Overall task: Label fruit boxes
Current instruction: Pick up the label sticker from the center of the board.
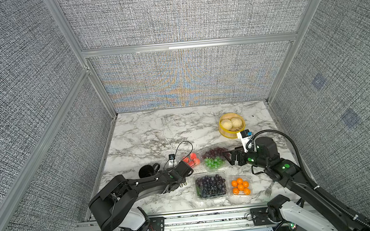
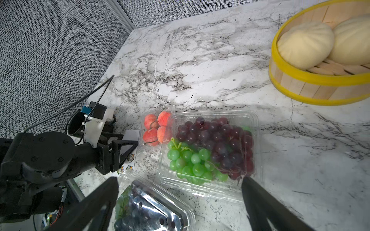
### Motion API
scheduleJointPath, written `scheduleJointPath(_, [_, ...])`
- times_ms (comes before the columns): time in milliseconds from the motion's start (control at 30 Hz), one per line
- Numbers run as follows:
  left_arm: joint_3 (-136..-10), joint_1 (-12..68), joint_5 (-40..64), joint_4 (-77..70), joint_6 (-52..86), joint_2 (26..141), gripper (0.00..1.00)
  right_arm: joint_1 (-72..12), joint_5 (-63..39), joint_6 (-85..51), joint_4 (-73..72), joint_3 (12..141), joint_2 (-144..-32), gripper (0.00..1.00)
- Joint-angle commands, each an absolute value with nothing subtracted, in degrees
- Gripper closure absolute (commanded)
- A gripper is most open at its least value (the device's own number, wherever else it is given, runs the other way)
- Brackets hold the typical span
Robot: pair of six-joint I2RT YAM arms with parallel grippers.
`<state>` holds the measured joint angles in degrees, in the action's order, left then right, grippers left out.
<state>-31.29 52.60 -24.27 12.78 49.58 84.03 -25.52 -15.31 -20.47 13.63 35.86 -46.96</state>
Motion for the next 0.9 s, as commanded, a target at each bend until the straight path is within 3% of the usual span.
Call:
scheduleJointPath(0, [-30.5,52.2,-12.5,26.0,48.6,84.2,0.42,-25.6,-14.6,-20.1,13.7,35.7,-46.5,0.01])
scheduleJointPath(100, [-31.0,52.1,-11.6,24.2,48.3,83.3,0.43,-25.6,-14.4,-20.2,13.6,35.5,-46.1,0.01])
scheduleJointPath(300, [-31.7,52.2,-11.3,21.8,47.7,81.0,0.68,-25.6,-14.7,-20.3,13.5,35.5,-46.1,0.01])
scheduleJointPath(533, [-33.7,52.2,-13.6,21.2,47.0,78.8,0.69,-25.6,-15.7,-20.9,13.3,35.4,-46.3,0.01])
scheduleJointPath(667, [-33.6,52.1,-13.8,18.5,43.8,74.0,0.84,-26.3,-19.5,-21.5,12.4,35.8,-47.1,0.04])
scheduleJointPath(867, [-30.7,52.1,-17.1,16.9,40.6,62.2,0.90,-32.3,-23.3,-21.0,9.7,37.6,-48.9,0.08])
